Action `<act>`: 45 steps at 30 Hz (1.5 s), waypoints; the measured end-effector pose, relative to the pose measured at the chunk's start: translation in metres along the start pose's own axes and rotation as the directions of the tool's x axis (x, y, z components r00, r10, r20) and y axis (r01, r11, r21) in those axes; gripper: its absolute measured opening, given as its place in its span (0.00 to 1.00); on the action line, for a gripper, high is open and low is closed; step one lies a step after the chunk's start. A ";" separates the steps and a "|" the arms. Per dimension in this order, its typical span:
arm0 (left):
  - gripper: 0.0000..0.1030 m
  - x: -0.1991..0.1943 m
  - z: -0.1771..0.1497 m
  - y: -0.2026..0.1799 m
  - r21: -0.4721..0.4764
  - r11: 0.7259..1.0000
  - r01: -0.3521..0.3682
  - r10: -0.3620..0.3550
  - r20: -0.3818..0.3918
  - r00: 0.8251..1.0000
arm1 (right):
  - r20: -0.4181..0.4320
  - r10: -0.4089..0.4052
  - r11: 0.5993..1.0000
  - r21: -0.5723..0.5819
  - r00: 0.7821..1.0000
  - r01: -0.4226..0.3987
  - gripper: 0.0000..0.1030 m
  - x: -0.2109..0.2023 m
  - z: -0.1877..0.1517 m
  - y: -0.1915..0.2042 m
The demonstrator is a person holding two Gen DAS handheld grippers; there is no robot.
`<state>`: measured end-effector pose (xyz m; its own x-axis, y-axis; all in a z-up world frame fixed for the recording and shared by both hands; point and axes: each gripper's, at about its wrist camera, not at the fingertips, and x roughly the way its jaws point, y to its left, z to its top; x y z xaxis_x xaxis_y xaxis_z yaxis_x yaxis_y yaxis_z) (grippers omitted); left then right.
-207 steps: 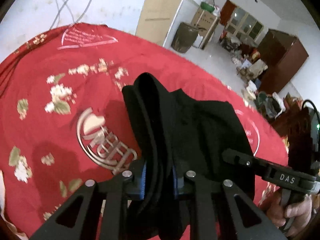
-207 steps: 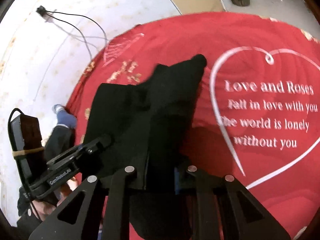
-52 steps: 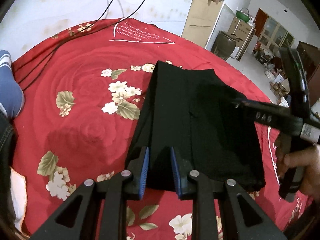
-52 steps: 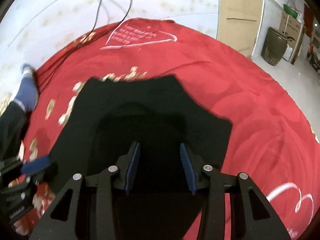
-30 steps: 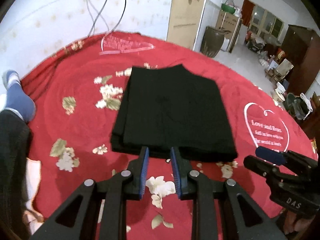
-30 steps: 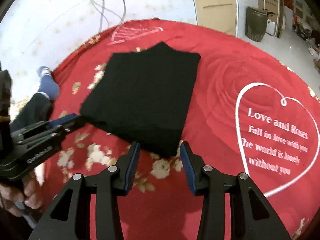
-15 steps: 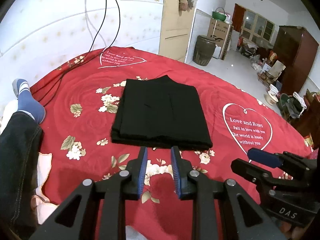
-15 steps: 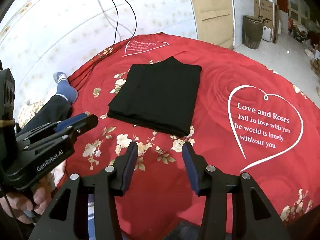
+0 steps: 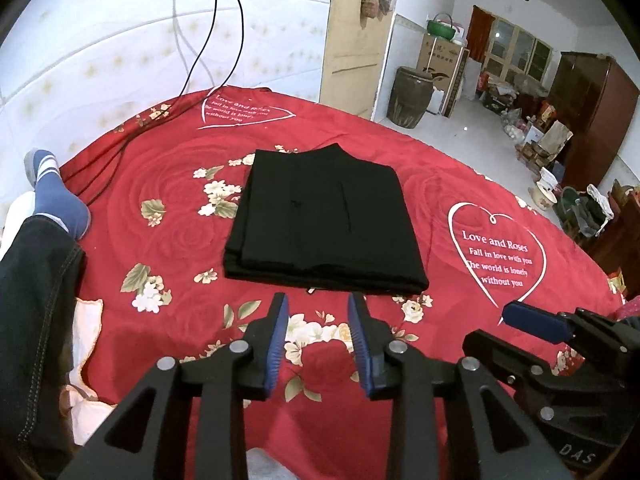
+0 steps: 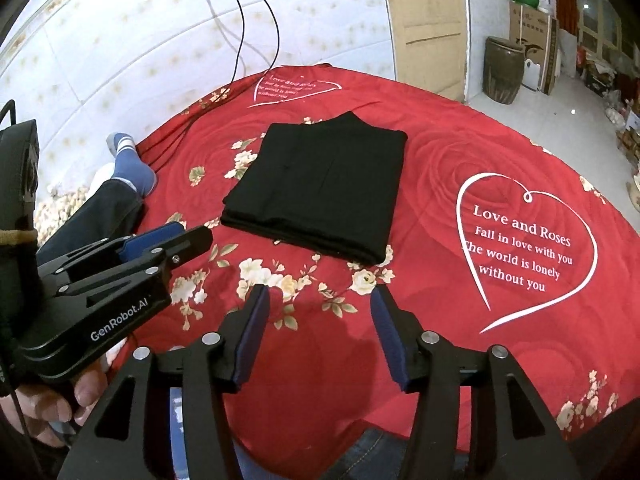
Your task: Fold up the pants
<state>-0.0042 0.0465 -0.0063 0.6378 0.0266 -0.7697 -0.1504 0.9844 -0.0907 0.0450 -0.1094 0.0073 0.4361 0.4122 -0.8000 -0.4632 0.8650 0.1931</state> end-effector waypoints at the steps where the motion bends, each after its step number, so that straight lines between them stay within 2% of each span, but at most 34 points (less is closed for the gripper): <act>1: 0.32 0.000 0.000 0.000 0.002 1.000 -0.002 0.002 -0.001 1.000 | -0.003 -0.003 1.000 -0.001 1.000 0.003 0.52 0.000 0.000 0.001; 13: 0.33 0.002 -0.001 -0.001 0.008 1.000 -0.004 0.004 -0.004 1.000 | -0.018 0.001 1.000 -0.012 1.000 -0.001 0.52 0.004 -0.003 0.006; 19: 0.43 0.001 0.000 0.000 -0.006 1.000 -0.003 0.003 0.009 1.000 | -0.019 -0.004 1.000 -0.015 1.000 0.004 0.52 0.004 -0.002 0.006; 45: 0.44 0.005 -0.002 0.003 -0.029 1.000 -0.007 0.006 -0.005 1.000 | -0.022 -0.025 0.999 -0.021 0.999 0.025 0.52 0.005 0.001 0.009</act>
<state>-0.0032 0.0496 -0.0114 0.6327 0.0319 -0.7737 -0.1767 0.9787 -0.1041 0.0437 -0.0989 0.0060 0.4305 0.3837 -0.8170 -0.4679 0.8689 0.1615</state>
